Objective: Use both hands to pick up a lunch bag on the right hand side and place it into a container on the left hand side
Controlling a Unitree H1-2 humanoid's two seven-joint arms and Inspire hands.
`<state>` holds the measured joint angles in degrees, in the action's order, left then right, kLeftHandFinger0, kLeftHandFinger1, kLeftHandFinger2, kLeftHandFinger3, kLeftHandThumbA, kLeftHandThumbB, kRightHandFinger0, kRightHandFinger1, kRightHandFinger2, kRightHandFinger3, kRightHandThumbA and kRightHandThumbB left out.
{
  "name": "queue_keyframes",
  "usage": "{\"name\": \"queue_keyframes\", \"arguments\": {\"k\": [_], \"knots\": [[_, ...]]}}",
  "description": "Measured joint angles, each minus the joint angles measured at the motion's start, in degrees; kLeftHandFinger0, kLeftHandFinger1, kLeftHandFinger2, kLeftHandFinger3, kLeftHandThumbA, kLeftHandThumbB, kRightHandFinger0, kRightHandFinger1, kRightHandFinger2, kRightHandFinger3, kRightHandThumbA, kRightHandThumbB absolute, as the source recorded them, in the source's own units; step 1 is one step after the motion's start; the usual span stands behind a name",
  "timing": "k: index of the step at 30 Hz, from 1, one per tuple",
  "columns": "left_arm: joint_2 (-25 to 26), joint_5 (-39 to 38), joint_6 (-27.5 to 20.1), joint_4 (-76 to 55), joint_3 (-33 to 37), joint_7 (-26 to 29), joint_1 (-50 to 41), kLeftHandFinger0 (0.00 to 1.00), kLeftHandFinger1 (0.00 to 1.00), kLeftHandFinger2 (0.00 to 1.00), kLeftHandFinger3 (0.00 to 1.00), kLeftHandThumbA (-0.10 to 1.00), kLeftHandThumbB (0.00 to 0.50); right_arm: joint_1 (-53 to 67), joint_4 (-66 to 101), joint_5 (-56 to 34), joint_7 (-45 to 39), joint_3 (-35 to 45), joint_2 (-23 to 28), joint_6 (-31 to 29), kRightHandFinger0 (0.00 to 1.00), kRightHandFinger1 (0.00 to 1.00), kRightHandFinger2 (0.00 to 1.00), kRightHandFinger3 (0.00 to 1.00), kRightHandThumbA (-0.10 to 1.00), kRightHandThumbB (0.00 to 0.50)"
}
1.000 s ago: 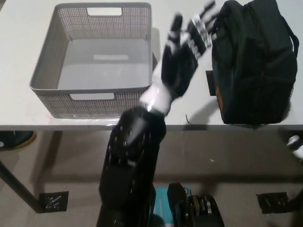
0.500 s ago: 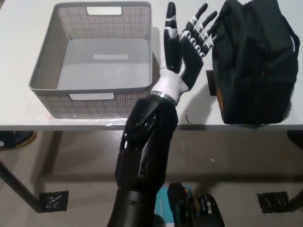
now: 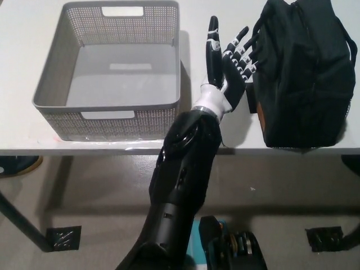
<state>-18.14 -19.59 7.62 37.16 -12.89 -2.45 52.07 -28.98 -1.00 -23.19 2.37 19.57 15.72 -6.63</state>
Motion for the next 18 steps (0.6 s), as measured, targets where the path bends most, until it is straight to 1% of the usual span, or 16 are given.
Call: {"name": "queue_keyframes", "arguments": {"k": [1,4,5,6,7,8,9,11,12,16,18], "knots": [[0.2,0.0,-0.3,0.3,0.0,0.0,0.0,1.00,1.00,1.00,1.00,1.00,0.318,-0.8,-0.7,-0.2,-0.2,-0.1,0.1,0.2,1.00,1.00,1.00,1.00,1.00,0.148],[1.8,1.3,-2.2,1.4,1.2,0.2,0.0,1.00,1.00,1.00,1.00,1.00,0.326,-2.8,-2.2,-0.8,-0.7,-0.6,0.3,1.0,1.00,1.00,1.00,1.00,1.00,0.163],[2.2,1.6,-2.5,1.5,1.8,0.3,0.0,1.00,1.00,1.00,1.00,1.00,0.353,-3.0,-2.4,-0.8,-0.8,-0.7,0.4,1.1,1.00,1.00,1.00,1.00,1.00,0.173],[3.2,2.9,-3.5,1.9,3.3,0.5,0.0,1.00,1.00,1.00,1.00,1.00,0.390,-3.4,-2.7,-0.8,-0.9,-0.9,0.4,1.3,1.00,1.00,1.00,1.00,1.00,0.172],[4.2,4.5,-4.8,2.4,4.8,0.9,0.0,1.00,1.00,1.00,1.00,1.00,0.408,-3.5,-2.9,-0.8,-0.9,-1.1,0.3,1.4,1.00,1.00,1.00,1.00,1.00,0.173],[5.0,5.6,-5.6,3.0,5.9,1.4,0.0,1.00,1.00,1.00,1.00,1.00,0.372,-3.5,-3.2,-0.8,-1.0,-1.2,0.3,1.4,1.00,1.00,1.00,1.00,1.00,0.168],[5.6,6.6,-6.2,3.5,6.8,1.7,0.0,1.00,1.00,1.00,1.00,1.00,0.367,-3.5,-3.5,-0.8,-1.0,-1.3,0.3,1.4,1.00,1.00,1.00,1.00,1.00,0.170],[7.2,9.1,-7.3,4.9,9.3,3.2,-0.1,1.00,1.00,1.00,1.00,1.00,0.368,-3.5,-4.2,-0.8,-1.0,-1.4,0.3,1.4,1.00,1.00,1.00,1.00,1.00,0.168],[7.7,10.0,-7.7,5.5,10.4,3.7,-0.1,1.00,1.00,1.00,1.00,1.00,0.385,-3.4,-4.5,-0.8,-1.0,-1.5,0.3,1.5,1.00,1.00,1.00,1.00,1.00,0.164],[9.5,14.2,-8.7,7.7,14.8,6.2,-0.1,1.00,1.00,1.00,1.00,1.00,0.377,-3.4,-5.8,-0.8,-1.0,-1.8,0.2,1.5,1.00,1.00,1.00,1.00,1.00,0.174],[10.6,17.4,-9.5,10.5,18.6,8.3,0.0,1.00,1.00,1.00,1.00,1.00,0.393,-3.5,-7.2,-0.8,-1.1,-2.1,0.2,1.5,1.00,1.00,1.00,1.00,1.00,0.168]]}}
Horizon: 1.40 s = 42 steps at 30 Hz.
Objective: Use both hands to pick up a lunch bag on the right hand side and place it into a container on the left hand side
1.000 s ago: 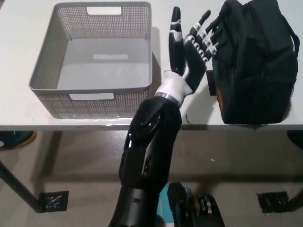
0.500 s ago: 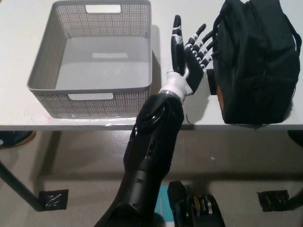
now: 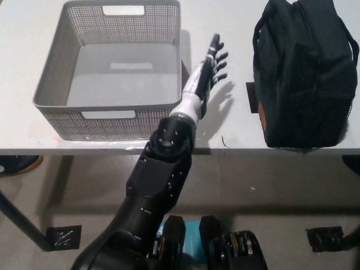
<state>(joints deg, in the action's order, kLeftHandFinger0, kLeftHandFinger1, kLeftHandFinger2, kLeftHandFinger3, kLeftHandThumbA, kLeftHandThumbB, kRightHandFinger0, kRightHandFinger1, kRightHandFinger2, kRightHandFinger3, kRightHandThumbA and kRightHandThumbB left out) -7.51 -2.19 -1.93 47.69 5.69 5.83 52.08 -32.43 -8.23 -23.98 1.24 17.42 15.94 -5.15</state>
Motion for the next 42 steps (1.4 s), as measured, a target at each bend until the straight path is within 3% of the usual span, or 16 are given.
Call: {"name": "queue_keyframes", "arguments": {"k": [6,14,16,20,25,30,33,35,42], "knots": [[1.0,6.5,-1.8,8.2,7.5,4.6,3.2,1.00,1.00,1.00,1.00,1.00,0.400,-1.4,-5.0,0.0,-0.5,-0.8,-0.1,0.0,1.00,1.00,1.00,1.00,1.00,0.198],[-0.8,14.1,-6.9,20.3,15.2,11.8,14.9,1.00,1.00,1.00,1.00,1.00,0.405,-9.7,-13.1,-0.1,-2.7,-2.6,-0.6,0.0,1.00,1.00,1.00,1.00,1.00,0.172],[-1.7,14.9,-8.2,22.0,15.4,12.8,16.8,1.00,1.00,1.00,1.00,1.00,0.408,-11.6,-14.8,-0.2,-3.4,-2.9,-1.2,-0.1,1.00,1.00,1.00,1.00,1.00,0.153],[-3.9,15.7,-10.1,25.4,15.3,13.6,18.6,1.00,1.00,1.00,1.00,1.00,0.428,-14.1,-19.2,-0.6,-5.0,-2.9,-2.9,-0.2,1.00,1.00,1.00,1.00,1.00,0.183],[-4.9,15.7,-10.8,27.8,14.3,13.4,19.3,1.00,1.00,1.00,1.00,1.00,0.409,-15.5,-22.0,-1.4,-6.3,-2.7,-3.6,-0.7,1.00,1.00,1.00,1.00,1.00,0.187],[-5.7,15.2,-10.9,29.2,12.0,12.7,20.7,1.00,1.00,1.00,1.00,1.00,0.416,-17.2,-25.8,-2.7,-7.2,-1.2,-4.2,-1.0,1.00,1.00,1.00,1.00,1.00,0.180],[-6.0,15.0,-10.9,29.5,11.4,12.7,20.9,1.00,1.00,1.00,1.00,1.00,0.382,-17.8,-28.1,-3.4,-7.8,-0.2,-4.4,-1.5,1.00,1.00,1.00,1.00,1.00,0.159],[-6.0,15.0,-11.0,29.5,11.0,12.6,20.8,1.00,1.00,1.00,1.00,1.00,0.386,-17.9,-29.6,-3.8,-8.3,0.2,-4.4,-1.8,1.00,1.00,1.00,1.00,1.00,0.172],[-5.7,14.8,-11.2,29.5,9.3,12.0,20.8,1.00,1.00,1.00,1.00,1.00,0.405,-17.0,-34.0,-3.4,-9.0,-0.1,-4.7,-3.3,1.00,1.00,1.00,1.00,1.00,0.141]]}}
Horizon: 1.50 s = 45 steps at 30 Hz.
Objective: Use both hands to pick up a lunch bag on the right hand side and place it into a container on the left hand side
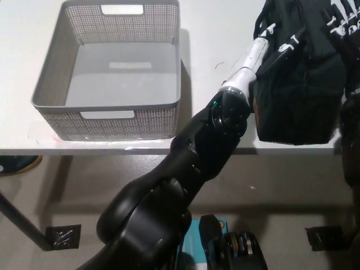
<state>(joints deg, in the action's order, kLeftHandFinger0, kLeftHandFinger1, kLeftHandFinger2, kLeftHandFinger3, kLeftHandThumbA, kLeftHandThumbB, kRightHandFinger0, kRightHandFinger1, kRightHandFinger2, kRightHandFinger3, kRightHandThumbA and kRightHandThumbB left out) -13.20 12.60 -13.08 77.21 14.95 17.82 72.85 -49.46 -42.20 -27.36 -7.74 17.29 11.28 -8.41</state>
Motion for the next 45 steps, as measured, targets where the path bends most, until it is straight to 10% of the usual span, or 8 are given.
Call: {"name": "queue_keyframes", "arguments": {"k": [8,45], "knots": [[0.7,-0.3,-0.1,0.0,-1.0,-0.3,-0.3,1.00,1.00,1.00,1.00,1.00,0.426,-0.4,-8.1,7.7,3.7,-4.4,3.1,-7.2,1.00,1.00,1.00,1.00,1.00,0.240],[2.0,-2.8,1.0,1.2,-7.3,-3.2,0.2,1.00,1.00,1.00,1.00,1.00,0.403,-12.2,-33.3,9.9,5.8,-1.7,-0.1,-12.3,1.00,1.00,1.00,1.00,1.00,0.157]]}}
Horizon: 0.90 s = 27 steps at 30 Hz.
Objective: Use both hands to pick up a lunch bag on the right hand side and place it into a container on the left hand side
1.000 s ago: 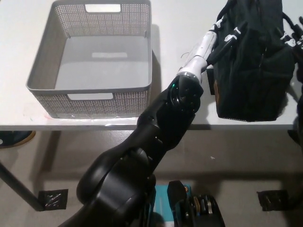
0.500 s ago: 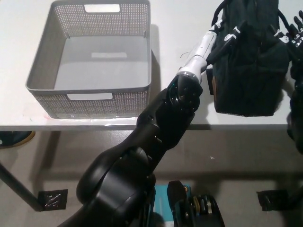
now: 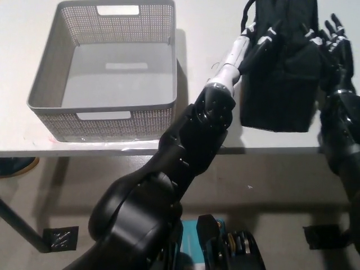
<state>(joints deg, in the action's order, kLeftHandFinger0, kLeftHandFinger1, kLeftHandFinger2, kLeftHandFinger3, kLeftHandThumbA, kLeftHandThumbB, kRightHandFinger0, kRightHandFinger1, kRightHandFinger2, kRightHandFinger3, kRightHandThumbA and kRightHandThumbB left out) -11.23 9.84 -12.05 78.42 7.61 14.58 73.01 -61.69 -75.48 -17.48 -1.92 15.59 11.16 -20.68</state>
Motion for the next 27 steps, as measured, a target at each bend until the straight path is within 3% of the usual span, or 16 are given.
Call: {"name": "queue_keyframes", "arguments": {"k": [1,3,6,9,12,16,23,27], "knots": [[0.2,-0.5,0.3,0.2,-1.0,-0.2,0.2,1.00,1.00,1.00,1.00,1.00,0.413,-0.4,-0.3,-0.5,-0.3,0.6,-0.5,0.5,1.00,1.00,1.00,1.00,1.00,0.163],[0.5,-1.7,1.1,0.5,-3.0,-0.6,0.6,1.00,1.00,1.00,1.00,1.00,0.389,-1.3,-0.7,-1.2,-0.5,1.4,-1.3,1.7,1.00,1.00,1.00,1.00,1.00,0.163],[1.1,-3.3,2.4,0.9,-5.4,-1.7,1.1,1.00,1.00,1.00,1.00,1.00,0.347,-2.6,-0.8,-2.6,-1.5,3.3,-2.7,3.7,1.00,1.00,1.00,1.00,1.00,0.109],[2.3,-4.8,3.3,1.1,-7.2,-3.1,1.4,1.00,1.00,1.00,1.00,1.00,0.305,-3.8,-1.0,-4.1,-2.5,4.9,-4.8,4.9,1.00,1.00,1.00,1.00,1.00,0.118],[3.2,-5.7,3.7,1.2,-8.1,-4.1,1.5,1.00,1.00,1.00,1.00,1.00,0.314,-4.1,-1.0,-4.3,-2.6,5.0,-6.0,4.9,1.00,1.00,1.00,1.00,1.00,0.133],[4.5,-6.3,4.3,1.2,-8.3,-6.3,1.6,1.00,1.00,1.00,1.00,1.00,0.274,-4.4,-1.0,-4.3,-2.5,4.8,-6.6,5.0,1.00,1.00,1.00,1.00,1.00,0.129],[5.7,-6.9,4.2,1.2,-8.3,-9.3,1.6,1.00,1.00,1.00,1.00,1.00,0.283,-4.9,-1.0,-4.3,-1.5,4.6,-7.0,5.9,1.00,1.00,1.00,1.00,1.00,0.124],[5.9,-7.5,4.1,1.2,-8.7,-10.3,1.6,1.00,1.00,1.00,1.00,1.00,0.255,-5.1,-0.9,-4.1,-0.5,4.0,-7.1,5.9,1.00,1.00,1.00,1.00,1.00,0.136]]}}
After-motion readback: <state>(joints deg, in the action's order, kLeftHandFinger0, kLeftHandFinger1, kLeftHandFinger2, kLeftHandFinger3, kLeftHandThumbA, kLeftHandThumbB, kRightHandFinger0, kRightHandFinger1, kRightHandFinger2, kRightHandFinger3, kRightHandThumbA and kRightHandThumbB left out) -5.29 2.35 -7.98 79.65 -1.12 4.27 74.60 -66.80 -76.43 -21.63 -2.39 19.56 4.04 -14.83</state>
